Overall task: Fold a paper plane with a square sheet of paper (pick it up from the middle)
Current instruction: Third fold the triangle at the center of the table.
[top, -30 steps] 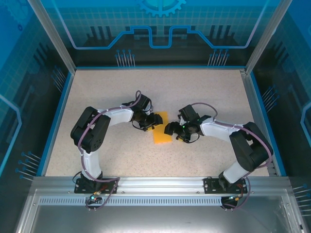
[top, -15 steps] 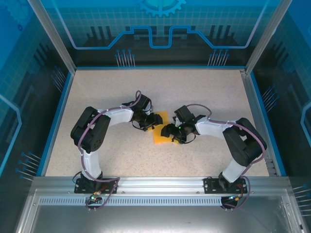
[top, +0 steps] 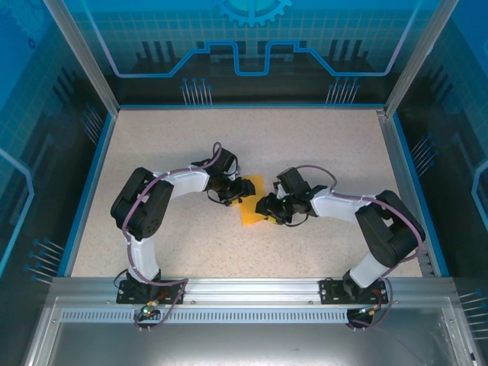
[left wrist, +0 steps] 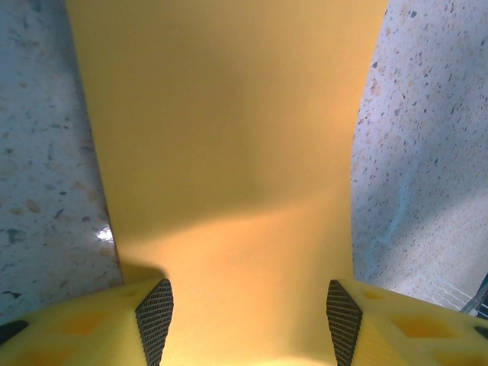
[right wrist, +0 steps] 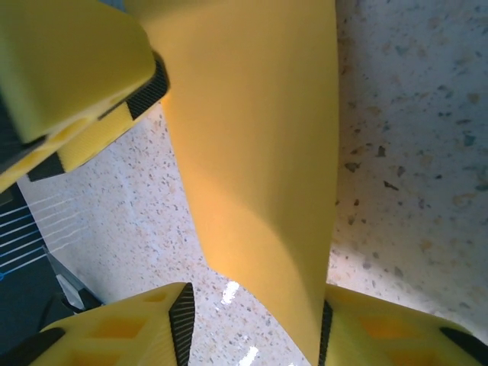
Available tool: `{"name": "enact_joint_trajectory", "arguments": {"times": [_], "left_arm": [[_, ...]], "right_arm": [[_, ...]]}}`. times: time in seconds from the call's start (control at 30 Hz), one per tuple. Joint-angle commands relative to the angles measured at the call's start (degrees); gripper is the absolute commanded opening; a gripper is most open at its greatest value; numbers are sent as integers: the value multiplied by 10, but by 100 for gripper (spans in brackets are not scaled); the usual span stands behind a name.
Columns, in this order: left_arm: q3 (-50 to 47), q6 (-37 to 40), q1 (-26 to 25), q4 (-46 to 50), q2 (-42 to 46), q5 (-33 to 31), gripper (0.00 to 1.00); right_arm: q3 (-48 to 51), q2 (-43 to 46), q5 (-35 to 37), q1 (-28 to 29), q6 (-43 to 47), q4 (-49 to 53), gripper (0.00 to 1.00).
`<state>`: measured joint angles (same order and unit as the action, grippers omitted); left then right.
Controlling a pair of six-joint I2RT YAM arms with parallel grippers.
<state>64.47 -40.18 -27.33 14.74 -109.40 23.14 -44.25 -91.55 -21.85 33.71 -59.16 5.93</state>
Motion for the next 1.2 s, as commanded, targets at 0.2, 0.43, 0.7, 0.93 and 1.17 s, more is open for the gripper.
{"name": "enact_joint_trajectory", "arguments": {"times": [0.2,0.43,0.7,0.93,1.17], "left_arm": [[7,12,-1,21,0,-7,60],[22,28,-1,-10,58,4,61],[47,32,13,5,19,-35,61],[71,40,14,41,-24,-59,60],[75,43,14,51,-40,-61,60]], "right_arm": [[6,18,14,-9,-17,-6,14],[-42,-22,22,-5,-1,48,9],[-77,-46,24,3,8,51,8],[-90,-60,16,12,24,15,8],[-114,-91,16,19,35,0,9]]}}
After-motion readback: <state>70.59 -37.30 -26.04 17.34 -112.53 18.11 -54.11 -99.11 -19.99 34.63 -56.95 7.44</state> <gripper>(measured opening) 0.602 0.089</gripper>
